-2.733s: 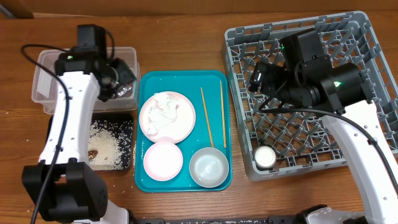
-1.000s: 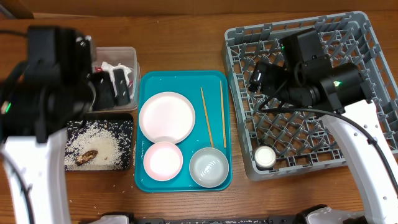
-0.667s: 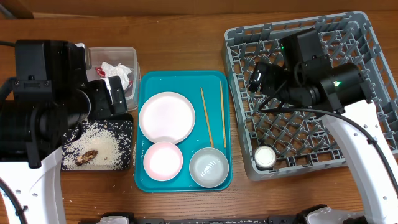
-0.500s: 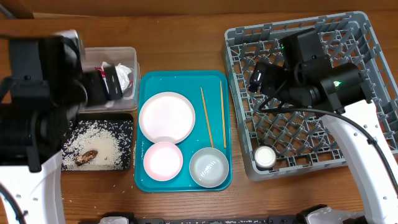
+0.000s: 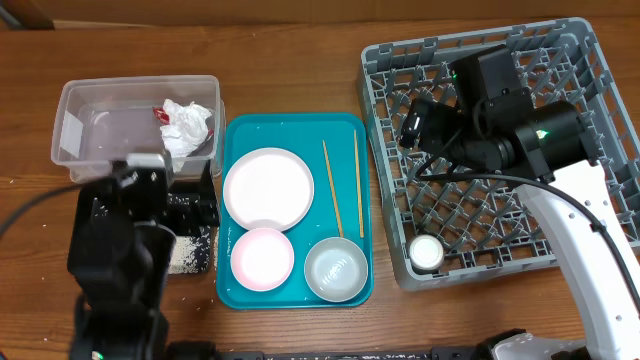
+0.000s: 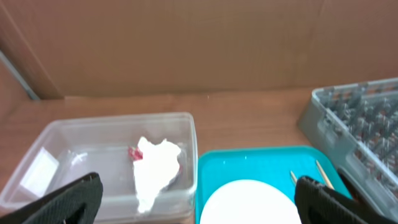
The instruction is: Sort waste into correct bins and load items into the dishwasher
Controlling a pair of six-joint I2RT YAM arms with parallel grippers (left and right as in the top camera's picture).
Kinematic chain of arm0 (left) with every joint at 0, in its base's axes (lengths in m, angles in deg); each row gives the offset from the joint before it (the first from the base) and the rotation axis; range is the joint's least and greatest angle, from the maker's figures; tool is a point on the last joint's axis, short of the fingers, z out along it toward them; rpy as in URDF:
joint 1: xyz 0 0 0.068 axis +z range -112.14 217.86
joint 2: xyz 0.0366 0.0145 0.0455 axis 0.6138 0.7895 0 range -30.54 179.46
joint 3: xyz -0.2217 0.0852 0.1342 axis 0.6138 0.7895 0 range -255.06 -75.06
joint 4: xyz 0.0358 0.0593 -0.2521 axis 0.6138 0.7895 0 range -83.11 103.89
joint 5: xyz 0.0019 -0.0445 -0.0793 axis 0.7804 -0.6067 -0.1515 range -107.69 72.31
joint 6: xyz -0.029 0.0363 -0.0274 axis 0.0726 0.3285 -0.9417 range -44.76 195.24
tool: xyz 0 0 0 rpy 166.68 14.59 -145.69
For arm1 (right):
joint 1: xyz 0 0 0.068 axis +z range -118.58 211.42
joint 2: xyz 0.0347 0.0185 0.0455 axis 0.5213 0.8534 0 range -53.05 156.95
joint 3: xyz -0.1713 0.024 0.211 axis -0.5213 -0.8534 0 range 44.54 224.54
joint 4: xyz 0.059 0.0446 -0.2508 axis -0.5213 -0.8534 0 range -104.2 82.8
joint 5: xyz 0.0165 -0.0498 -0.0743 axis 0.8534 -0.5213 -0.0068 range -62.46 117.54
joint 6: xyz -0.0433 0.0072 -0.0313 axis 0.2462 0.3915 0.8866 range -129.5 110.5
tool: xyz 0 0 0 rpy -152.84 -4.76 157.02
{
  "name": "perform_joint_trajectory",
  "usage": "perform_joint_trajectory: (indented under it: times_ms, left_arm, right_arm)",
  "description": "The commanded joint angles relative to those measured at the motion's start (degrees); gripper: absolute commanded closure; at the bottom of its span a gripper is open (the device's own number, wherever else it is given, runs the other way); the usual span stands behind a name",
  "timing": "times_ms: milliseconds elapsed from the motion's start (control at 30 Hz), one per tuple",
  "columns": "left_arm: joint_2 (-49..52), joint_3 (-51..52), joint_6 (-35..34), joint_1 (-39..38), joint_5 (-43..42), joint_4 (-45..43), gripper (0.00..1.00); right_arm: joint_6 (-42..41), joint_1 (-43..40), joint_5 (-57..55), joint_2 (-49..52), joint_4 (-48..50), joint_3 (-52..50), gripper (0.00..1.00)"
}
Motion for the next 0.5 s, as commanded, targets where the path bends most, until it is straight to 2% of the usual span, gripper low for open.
perform_joint_trajectory:
  times_ms: [0,133,233,300,467]
  left_arm:
    - [-13.2,15.6,-2.8,-0.2,-0.6,-8.0,0.00]
    - [-27.8,31.0,-4.2,-0.2,-0.7,-13.7,0.00]
    - [-35.1,37.4,-6.3,-0.2,-0.7,-13.7,0.00]
    - [-38.5,40.6,-7.4,-0.2,-0.7,-13.9,0.00]
    - [-38.4,49.6,-8.2,-0.2,-0.2,-21.5,0.00]
  right_arm:
    - [0.2,0.2,-0.6,0.0,0.3,0.9,0.00]
    - [0.2,0.2,-0.6,0.0,0.3,0.9,0.00]
    - [0.2,0.2,-0.6,0.0,0.3,0.9,0.00]
    - [0.2,0.2,-0.6,0.0,0.4,0.9,0.00]
    - [0.2,0.2,-0.6,0.0,0.3,0.9,0.00]
